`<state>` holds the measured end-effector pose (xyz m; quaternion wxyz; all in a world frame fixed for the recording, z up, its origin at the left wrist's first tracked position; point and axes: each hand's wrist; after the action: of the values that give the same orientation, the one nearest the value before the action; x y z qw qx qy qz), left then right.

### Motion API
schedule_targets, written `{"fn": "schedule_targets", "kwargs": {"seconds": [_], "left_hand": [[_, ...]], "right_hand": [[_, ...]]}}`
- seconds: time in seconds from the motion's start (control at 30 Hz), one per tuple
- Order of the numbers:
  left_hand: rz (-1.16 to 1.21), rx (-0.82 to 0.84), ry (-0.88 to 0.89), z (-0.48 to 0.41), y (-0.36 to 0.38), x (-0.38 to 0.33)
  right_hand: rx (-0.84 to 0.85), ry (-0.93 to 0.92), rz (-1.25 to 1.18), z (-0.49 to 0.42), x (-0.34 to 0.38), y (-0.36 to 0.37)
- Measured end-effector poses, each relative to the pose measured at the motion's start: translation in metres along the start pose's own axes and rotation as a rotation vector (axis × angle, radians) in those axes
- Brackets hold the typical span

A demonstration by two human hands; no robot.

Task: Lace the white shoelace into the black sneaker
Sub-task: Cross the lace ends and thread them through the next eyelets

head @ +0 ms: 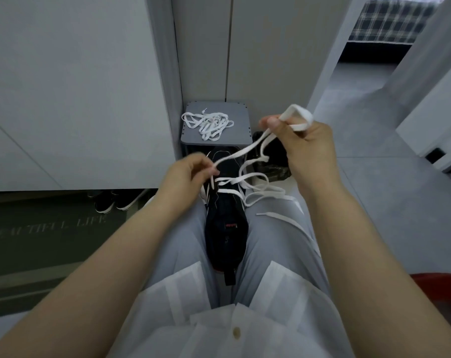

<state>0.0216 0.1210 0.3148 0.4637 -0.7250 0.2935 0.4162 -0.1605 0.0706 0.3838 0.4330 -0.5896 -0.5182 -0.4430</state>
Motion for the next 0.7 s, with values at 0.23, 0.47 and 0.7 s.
{"fn": "schedule_targets", "kwargs": {"seconds": [0.23,0.47,0.7], "left_hand": [[0.252,-0.127,0.148,-0.015,-0.019,-0.065],[0.023,0.132,0.314,-0.016,-0.001,-0.097],[-0.227,0.194,0.126,-0.018,0.010,-0.032]], "right_hand": [[0.254,0.204,0.227,0.001,-0.022,-0.020],[0.431,0.056,-0.016,0.006,-0.014,-0.020],[0.328,0.167,0.341,0.009,-0.050,-0.018]]}}
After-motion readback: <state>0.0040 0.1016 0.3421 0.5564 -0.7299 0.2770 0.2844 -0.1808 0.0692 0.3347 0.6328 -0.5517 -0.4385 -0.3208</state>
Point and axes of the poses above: each hand's wrist, its own z-axis away from the middle knuckle, its own y-axis out of the palm, x = y × z, and after that the axes turned 10 degrees about -x, right-handed
